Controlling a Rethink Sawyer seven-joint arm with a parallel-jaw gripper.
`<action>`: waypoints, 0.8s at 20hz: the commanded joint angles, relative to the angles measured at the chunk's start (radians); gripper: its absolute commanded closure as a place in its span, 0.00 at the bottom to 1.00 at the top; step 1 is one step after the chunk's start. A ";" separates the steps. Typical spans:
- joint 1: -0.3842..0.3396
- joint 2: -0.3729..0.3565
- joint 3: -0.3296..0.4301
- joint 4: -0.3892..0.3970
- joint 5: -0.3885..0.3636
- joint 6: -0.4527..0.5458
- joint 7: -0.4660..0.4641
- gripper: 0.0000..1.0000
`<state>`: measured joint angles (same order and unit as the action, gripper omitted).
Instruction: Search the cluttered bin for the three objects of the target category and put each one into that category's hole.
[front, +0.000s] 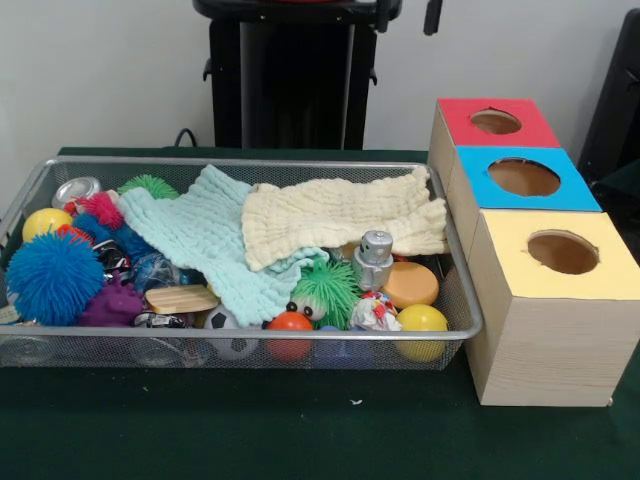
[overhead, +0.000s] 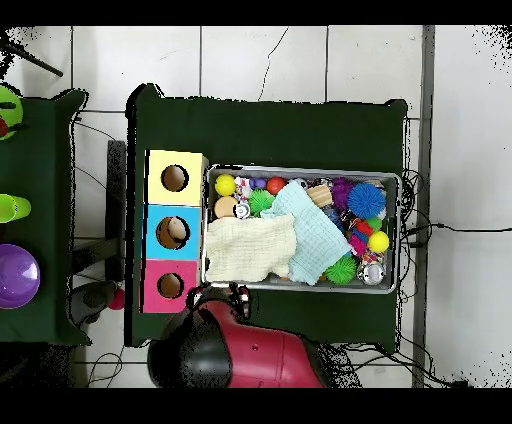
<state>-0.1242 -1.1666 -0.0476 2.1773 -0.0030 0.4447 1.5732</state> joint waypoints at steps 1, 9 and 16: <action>-0.116 0.040 0.077 -0.024 0.001 -0.089 0.065 0.00; -0.270 0.019 0.174 -0.028 0.007 -0.084 -0.024 0.00; -0.467 0.031 0.303 -0.016 -0.016 -0.138 -0.079 0.00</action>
<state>-0.4500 -1.1591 0.0736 2.1747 -0.0080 0.3836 1.5732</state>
